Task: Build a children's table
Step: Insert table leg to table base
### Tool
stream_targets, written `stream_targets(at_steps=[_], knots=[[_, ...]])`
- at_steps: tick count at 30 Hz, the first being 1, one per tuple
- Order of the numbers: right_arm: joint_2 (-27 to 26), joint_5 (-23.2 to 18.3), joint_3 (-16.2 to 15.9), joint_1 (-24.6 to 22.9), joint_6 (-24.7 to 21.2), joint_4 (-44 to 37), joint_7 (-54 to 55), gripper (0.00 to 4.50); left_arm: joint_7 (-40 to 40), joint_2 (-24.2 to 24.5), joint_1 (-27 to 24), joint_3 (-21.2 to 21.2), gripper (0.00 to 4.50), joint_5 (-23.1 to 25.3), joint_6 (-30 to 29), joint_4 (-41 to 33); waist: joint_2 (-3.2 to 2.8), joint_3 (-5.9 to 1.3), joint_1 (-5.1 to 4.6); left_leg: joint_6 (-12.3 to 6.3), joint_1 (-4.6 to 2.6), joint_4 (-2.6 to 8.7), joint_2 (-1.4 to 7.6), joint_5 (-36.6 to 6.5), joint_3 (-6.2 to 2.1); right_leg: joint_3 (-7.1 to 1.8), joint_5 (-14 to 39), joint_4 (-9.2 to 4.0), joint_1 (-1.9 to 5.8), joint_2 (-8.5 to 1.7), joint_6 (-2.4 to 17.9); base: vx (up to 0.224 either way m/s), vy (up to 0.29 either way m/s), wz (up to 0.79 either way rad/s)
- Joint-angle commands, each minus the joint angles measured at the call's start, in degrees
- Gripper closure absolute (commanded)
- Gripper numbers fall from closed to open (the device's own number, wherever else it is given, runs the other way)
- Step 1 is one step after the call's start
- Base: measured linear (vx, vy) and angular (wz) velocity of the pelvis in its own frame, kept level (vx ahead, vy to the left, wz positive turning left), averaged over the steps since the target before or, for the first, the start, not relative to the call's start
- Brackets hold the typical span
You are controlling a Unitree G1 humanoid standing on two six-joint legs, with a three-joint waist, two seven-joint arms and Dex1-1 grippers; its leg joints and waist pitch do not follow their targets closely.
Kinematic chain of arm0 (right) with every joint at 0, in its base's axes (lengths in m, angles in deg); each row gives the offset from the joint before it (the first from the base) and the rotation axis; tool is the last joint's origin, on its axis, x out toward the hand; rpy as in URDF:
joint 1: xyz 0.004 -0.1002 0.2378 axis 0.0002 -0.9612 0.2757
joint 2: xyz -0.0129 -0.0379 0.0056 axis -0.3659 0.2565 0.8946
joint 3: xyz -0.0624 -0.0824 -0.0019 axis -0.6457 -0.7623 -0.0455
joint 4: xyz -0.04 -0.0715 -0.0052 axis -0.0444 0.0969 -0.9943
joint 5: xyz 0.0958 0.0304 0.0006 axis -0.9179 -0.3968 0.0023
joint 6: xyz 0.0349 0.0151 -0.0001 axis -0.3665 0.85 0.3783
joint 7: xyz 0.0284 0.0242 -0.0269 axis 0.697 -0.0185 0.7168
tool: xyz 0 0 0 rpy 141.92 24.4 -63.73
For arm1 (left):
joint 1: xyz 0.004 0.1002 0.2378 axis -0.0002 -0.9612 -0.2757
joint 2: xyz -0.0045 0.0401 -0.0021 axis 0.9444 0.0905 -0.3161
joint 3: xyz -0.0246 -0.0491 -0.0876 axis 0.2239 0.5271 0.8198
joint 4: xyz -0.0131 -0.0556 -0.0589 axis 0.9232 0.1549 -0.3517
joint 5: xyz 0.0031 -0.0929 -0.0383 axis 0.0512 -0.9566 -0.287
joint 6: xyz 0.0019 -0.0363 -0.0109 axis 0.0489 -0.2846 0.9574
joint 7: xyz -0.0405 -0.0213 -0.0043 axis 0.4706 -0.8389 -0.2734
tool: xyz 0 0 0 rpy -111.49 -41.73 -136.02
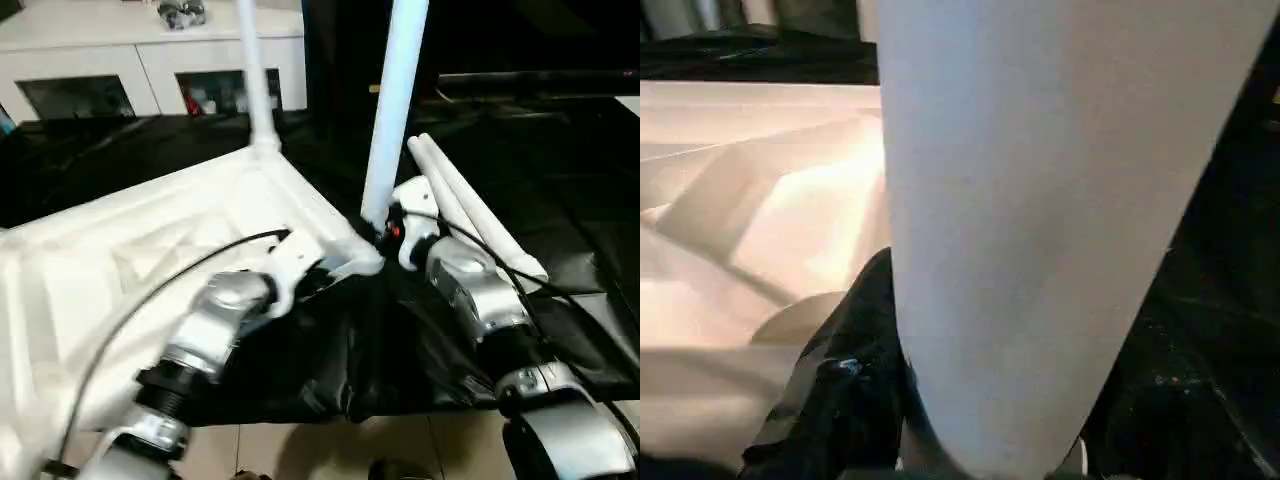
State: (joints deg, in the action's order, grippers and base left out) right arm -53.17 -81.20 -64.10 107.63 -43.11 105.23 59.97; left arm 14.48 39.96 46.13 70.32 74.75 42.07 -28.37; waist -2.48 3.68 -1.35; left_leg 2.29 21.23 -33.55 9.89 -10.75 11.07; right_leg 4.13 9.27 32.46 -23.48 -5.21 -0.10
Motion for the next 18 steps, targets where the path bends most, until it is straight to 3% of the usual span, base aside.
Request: stream_targets(at_steps=[1, 2, 6, 11, 12, 14, 16, 18], knots=[[-1.2, 1.7, -1.1, -2.4, -2.6, 7.2, 1.2, 2.62, 2.1, -1.3, 1.2, 1.0, 4.5, -1.0, 1.5, -4.9, 0.26, -2.78, 0.21, -0.75, -0.65, 4.82, 2.83, -26.0, -2.16, -1.92, 30.8, -5.34, 1.3, -3.2, 8.5, 0.0, 0.0, 0.0], [-1.3, 1.8, -1.1, -2.3, -2.5, 7.3, 1.2, 2.62, 2.2, -1.3, 1.3, 1.0, 4.5, -1.0, 1.5, -4.9, 0.51, -2.88, 0.32, -1.15, -0.43, 4.84, 2.82, -25.1, -2.12, -1.99, 29.4, -5.07, 1.54, -3.27, 9.2, 0.0, 0.0, 0.0], [-2.5, 2.1, -0.9, -2.0, -1.4, 8.5, 1.4, 2.62, 2.9, -1.5, 1.5, 0.5, 4.5, -0.4, 1.2, -4.9, 0.16, -3.04, 0.49, -1.55, -0.36, 4.85, 2.95, -23.5, -1.86, -2.19, 25.6, -4.7, 1.78, -3.3, 10.8, 0.0, 0.0, 0.0], [-2.9, 2.4, -0.3, -1.4, 0.0, 9.6, 2.3, 2.62, 1.8, -0.9, 1.0, -0.4, 4.5, 0.1, 1.4, -5.8, -0.06, -3.03, 0.47, -1.49, -0.33, 4.88, 2.97, -23.3, -1.84, -2.19, 24.5, -4.55, 1.94, -3.3, 11.5, 0.0, 0.0, 0.0], [-3.0, 2.1, 0.2, -1.2, 0.1, 9.7, 2.2, 2.27, 1.4, -0.8, 0.9, -0.5, 4.5, 0.0, 1.6, -5.8, -0.02, -3.04, 0.45, -1.44, -0.38, 4.87, 2.97, -23.4, -1.81, -2.2, 24.4, -4.59, 1.92, -3.27, 11.5, 0.0, 0.0, 0.0], [-3.1, 1.5, 0.8, -0.7, 0.5, 10.0, 1.8, 2.27, 0.7, -0.5, 0.9, -0.8, 4.5, -0.4, 1.8, -5.9, -0.04, -3.05, 0.43, -1.3, -0.41, 4.92, 3.0, -23.8, -1.83, -2.21, 24.0, -4.5, 1.94, -3.23, 11.7, 0.0, 0.0, 0.0], [-3.0, 1.1, 1.1, -0.6, 0.7, 9.8, 0.8, 1.89, -0.4, -0.2, 0.8, -1.0, 4.5, -0.9, 2.3, -5.9, -0.05, -3.14, 0.44, -1.22, -0.49, 4.88, 3.01, -23.8, -1.81, -2.23, 23.4, -4.46, 1.96, -3.23, 11.9, 0.0, 0.0, 0.0], [-3.0, 1.0, 1.2, -0.5, 0.9, 9.4, 0.6, 1.82, -1.0, 0.0, 0.8, -1.0, 4.5, -1.2, 2.6, -5.9, -0.06, -3.24, 0.51, -1.5, -0.35, 4.84, 3.0, -22.7, -1.79, -2.28, 22.2, -4.28, 2.16, -3.32, 12.5, 0.0, 0.0, 0.0]])
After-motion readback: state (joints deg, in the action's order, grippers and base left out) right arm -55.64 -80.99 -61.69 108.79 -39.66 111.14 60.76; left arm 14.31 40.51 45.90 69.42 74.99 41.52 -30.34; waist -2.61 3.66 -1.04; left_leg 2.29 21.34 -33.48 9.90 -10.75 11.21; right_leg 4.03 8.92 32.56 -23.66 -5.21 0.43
